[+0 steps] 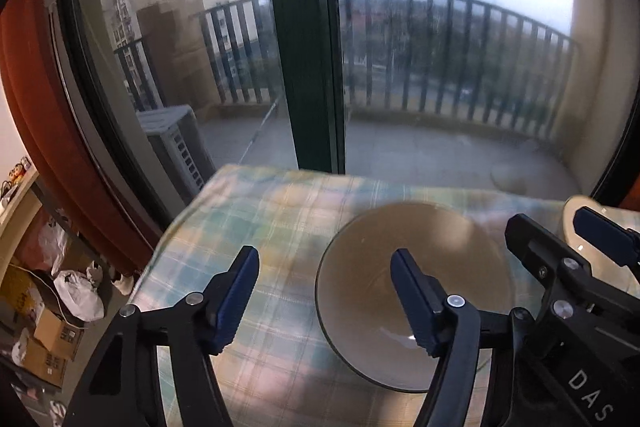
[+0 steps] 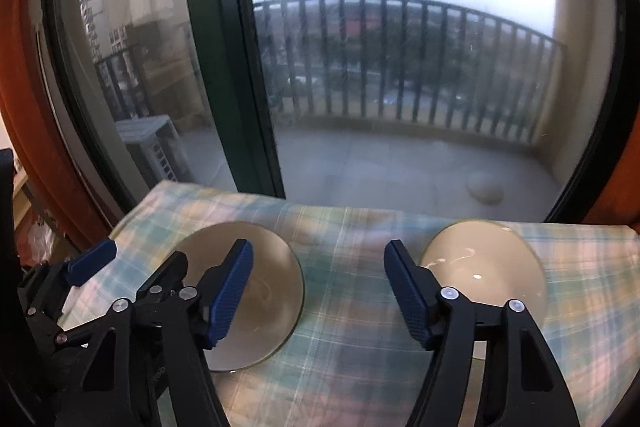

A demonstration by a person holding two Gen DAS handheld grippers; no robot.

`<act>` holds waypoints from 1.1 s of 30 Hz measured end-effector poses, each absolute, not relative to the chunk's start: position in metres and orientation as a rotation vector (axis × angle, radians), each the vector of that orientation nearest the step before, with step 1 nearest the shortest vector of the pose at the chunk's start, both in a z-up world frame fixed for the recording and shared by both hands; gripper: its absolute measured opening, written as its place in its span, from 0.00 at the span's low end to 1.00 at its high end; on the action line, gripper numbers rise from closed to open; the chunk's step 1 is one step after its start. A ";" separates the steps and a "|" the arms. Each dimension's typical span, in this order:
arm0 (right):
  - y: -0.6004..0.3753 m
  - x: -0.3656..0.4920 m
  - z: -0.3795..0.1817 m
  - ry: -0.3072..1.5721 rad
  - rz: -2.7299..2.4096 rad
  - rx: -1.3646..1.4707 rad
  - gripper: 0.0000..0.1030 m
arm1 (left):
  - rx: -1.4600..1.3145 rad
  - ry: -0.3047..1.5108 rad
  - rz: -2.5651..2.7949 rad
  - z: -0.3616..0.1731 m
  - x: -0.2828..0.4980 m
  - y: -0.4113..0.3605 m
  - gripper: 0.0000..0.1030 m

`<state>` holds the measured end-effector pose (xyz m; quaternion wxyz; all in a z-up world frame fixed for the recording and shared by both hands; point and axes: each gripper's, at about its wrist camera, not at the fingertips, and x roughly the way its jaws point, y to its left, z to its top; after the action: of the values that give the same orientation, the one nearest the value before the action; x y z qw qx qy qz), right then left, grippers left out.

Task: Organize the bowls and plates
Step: 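Move both tools toward the second cream green-rimmed bowl, then grip the rim of the second green-rimmed bowl with both tools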

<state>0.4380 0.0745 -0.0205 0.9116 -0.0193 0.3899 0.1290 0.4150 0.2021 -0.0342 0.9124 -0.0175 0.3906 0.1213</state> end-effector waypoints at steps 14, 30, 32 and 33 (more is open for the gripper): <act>0.074 0.451 -0.067 0.988 0.335 0.036 0.23 | -0.072 0.935 0.215 -0.063 0.421 0.198 0.28; 0.075 0.441 -0.069 1.003 0.333 -0.031 0.14 | -0.003 0.964 0.180 -0.067 0.410 0.184 0.22; 0.071 0.436 -0.067 1.011 0.330 -0.042 0.14 | -0.005 0.972 0.168 -0.066 0.405 0.180 0.22; 0.070 0.434 -0.067 1.015 0.329 -0.049 0.14 | -0.001 0.977 0.158 -0.066 0.402 0.178 0.22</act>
<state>0.4343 0.0700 -0.0665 0.8609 -0.0235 0.4835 0.1568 0.4018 0.1777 -0.0661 0.8800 -0.0006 0.4689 0.0758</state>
